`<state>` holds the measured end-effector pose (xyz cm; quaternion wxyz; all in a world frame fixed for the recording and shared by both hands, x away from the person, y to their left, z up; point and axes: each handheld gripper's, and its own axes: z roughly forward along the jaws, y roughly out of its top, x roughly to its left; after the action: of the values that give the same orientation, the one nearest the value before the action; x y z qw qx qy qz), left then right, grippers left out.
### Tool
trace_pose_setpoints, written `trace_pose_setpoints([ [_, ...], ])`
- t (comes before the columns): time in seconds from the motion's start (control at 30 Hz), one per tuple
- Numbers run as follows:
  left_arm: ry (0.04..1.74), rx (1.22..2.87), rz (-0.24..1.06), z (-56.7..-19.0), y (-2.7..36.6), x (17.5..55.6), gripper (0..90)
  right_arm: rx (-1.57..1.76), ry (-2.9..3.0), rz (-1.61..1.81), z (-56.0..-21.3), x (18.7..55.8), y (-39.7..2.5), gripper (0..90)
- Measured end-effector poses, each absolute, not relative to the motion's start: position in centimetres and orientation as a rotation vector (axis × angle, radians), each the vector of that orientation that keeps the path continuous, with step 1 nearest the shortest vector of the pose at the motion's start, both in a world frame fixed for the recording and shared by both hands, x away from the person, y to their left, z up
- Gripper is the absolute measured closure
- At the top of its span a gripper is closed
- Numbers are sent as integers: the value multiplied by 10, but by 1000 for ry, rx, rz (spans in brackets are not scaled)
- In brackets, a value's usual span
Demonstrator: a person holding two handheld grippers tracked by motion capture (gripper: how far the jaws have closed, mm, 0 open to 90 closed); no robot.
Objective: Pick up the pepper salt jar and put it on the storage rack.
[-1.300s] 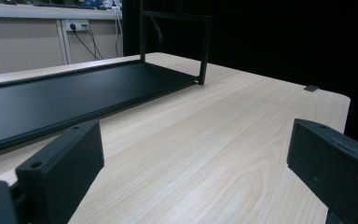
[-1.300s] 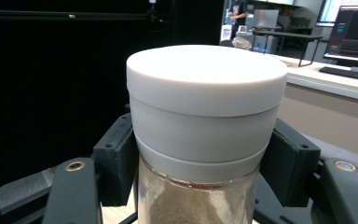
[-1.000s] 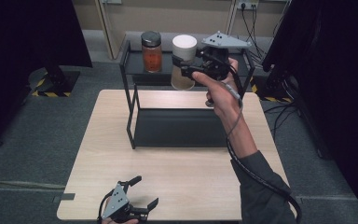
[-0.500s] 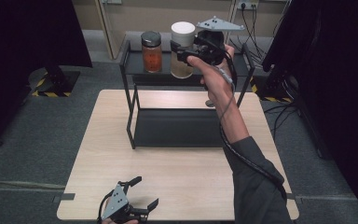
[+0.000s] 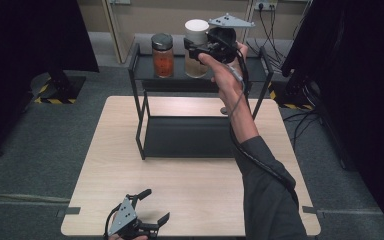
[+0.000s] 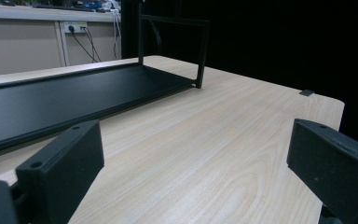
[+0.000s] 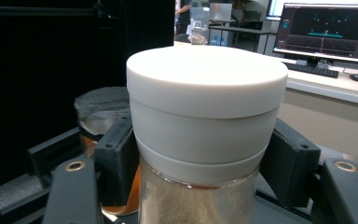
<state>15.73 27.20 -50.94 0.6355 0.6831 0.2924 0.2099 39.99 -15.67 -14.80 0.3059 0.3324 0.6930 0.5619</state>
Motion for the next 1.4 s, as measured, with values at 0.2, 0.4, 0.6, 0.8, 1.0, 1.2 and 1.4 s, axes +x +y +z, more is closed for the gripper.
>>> trace_pose_setpoints([
  [0.2, 673, 1559, 476, -510, 273, 157, 32, 883, 1835, 1478, -153, 411, -152, 354],
  [0.4, 676, 1551, 477, -510, 274, 156, 32, 899, 1827, 1483, -160, 419, -149, 354],
  [0.6, 679, 1556, 475, -510, 273, 155, 32, 895, 1826, 1486, -166, 421, -148, 354],
  [0.8, 677, 1558, 480, -510, 272, 154, 32, 883, 1835, 1485, -166, 421, -151, 352],
  [1.0, 674, 1562, 483, -510, 272, 153, 32, 885, 1827, 1483, -163, 417, -154, 191],
  [1.2, 673, 1562, 489, -510, 272, 153, 32, 900, 1806, 1506, -164, 404, -164, 62],
  [1.4, 670, 1568, 493, -509, 271, 153, 32, 903, 1795, 1550, -174, 392, -183, 26],
])
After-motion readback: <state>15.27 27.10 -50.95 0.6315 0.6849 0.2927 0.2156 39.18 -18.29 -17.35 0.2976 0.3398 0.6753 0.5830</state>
